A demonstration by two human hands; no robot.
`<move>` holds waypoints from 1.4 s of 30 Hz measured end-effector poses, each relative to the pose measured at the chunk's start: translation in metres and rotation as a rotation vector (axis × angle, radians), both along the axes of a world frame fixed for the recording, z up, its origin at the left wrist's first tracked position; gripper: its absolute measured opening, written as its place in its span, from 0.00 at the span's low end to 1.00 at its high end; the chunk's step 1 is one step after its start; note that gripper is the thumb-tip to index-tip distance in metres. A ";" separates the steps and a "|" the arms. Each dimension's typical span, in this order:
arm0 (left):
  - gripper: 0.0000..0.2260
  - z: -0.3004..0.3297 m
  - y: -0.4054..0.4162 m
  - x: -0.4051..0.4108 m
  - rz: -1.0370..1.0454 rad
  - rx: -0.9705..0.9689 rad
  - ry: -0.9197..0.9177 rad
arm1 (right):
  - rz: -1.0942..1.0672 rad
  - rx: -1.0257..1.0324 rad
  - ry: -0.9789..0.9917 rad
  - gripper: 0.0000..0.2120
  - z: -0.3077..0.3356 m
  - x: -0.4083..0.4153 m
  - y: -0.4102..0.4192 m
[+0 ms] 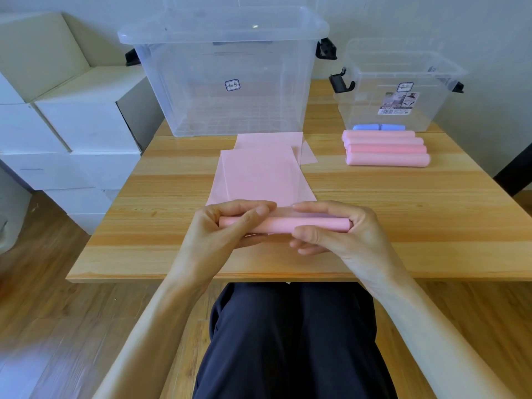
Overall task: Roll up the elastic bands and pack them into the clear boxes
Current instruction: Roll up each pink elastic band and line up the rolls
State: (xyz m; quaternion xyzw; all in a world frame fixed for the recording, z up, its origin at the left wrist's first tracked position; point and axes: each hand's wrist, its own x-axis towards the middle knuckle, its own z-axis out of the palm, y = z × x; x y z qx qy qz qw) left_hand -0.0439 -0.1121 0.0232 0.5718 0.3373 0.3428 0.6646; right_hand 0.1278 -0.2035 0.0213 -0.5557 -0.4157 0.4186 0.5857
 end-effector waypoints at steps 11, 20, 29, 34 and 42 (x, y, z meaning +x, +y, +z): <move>0.07 0.001 -0.002 0.002 0.008 -0.019 -0.016 | -0.039 0.024 0.016 0.10 0.000 0.002 0.000; 0.09 0.003 -0.002 0.001 -0.003 -0.005 0.003 | 0.001 0.014 0.011 0.12 0.002 0.001 -0.001; 0.07 0.002 -0.004 0.003 0.033 0.002 -0.006 | -0.007 -0.008 0.028 0.13 0.003 0.001 -0.003; 0.10 0.003 -0.003 0.000 -0.027 -0.053 -0.013 | -0.050 0.022 0.024 0.06 0.002 0.001 -0.002; 0.06 0.000 -0.007 0.001 0.058 0.010 -0.054 | -0.028 -0.005 0.047 0.12 0.002 0.000 -0.002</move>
